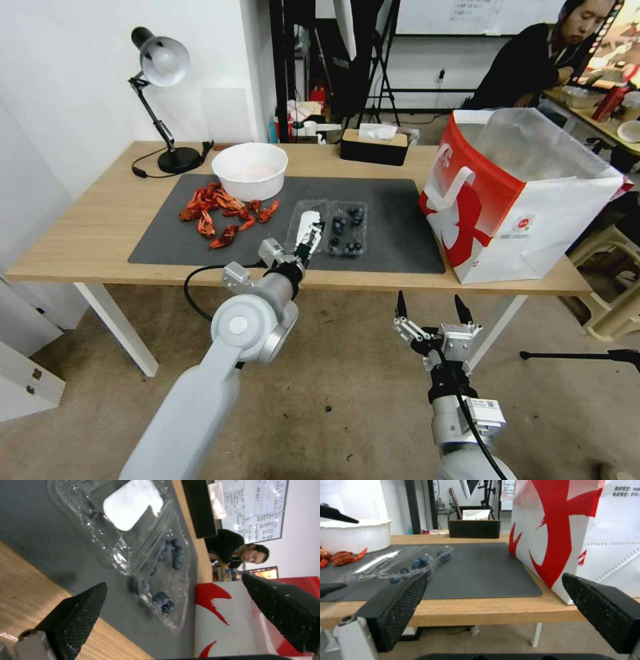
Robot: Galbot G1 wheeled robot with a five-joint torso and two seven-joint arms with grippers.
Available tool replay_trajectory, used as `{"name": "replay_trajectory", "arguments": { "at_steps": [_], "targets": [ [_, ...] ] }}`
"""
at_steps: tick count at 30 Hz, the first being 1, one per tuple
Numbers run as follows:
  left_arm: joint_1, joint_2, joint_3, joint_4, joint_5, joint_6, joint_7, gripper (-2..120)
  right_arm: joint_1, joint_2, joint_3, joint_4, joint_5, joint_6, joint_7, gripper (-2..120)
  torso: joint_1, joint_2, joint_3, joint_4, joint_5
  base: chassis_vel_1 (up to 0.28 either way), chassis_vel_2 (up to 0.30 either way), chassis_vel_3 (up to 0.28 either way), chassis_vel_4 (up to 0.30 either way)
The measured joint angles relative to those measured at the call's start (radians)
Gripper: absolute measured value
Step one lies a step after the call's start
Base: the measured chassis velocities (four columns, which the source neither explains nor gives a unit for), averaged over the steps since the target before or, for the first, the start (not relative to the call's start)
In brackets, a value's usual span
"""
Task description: Close the takeout container lid, then place the container into the takeout bag.
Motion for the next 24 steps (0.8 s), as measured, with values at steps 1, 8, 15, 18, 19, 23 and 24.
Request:
{"name": "replay_trajectory", "arguments": {
  "at_steps": [1,8,15,18,19,23,24],
  "targets": [
    [0.000,0.000,0.000,0.000,0.000,0.000,0.000,100,0.000,0.000,0.000,0.000,0.000,0.000,0.000,100,0.000,0.000,0.000,0.0000,0.0000,0.000,0.000,0.000,0.000],
    [-0.039,-0.030,-0.001,0.049,-0.004,-0.005,-0.025,100,-0.004,-0.002,0.002,0.003,0.002,0.000,0.001,100,0.000,0.000,0.000,0.0000,0.0000,0.000,0.000,0.000,0.000],
    [-0.060,-0.050,0.000,0.081,-0.002,-0.015,-0.031,100,-0.006,-0.001,0.004,0.007,0.002,0.000,0.003,100,0.000,0.000,0.000,-0.0001,-0.0001,0.000,0.000,0.000,0.000],
    [-0.064,-0.053,0.000,0.089,0.001,-0.018,-0.031,100,-0.006,-0.001,0.007,0.008,0.003,0.000,0.003,100,0.000,0.000,0.000,-0.0001,-0.0001,0.000,0.000,0.000,0.000],
    [-0.068,-0.054,0.000,0.096,0.002,-0.021,-0.030,100,-0.006,0.000,0.008,0.008,0.003,0.000,0.003,100,0.000,0.000,0.000,-0.0001,-0.0001,0.000,0.000,0.000,0.000],
    [-0.074,-0.054,-0.001,0.106,0.005,-0.024,-0.027,100,-0.006,0.001,0.010,0.009,0.003,0.000,0.004,100,0.000,0.000,0.000,-0.0001,-0.0002,0.000,0.000,0.000,0.000],
    [-0.077,-0.054,-0.002,0.112,0.007,-0.027,-0.024,100,-0.007,0.002,0.010,0.009,0.003,0.000,0.004,100,0.000,0.000,0.000,0.0000,-0.0001,0.000,0.000,0.000,0.000]
  ]
}}
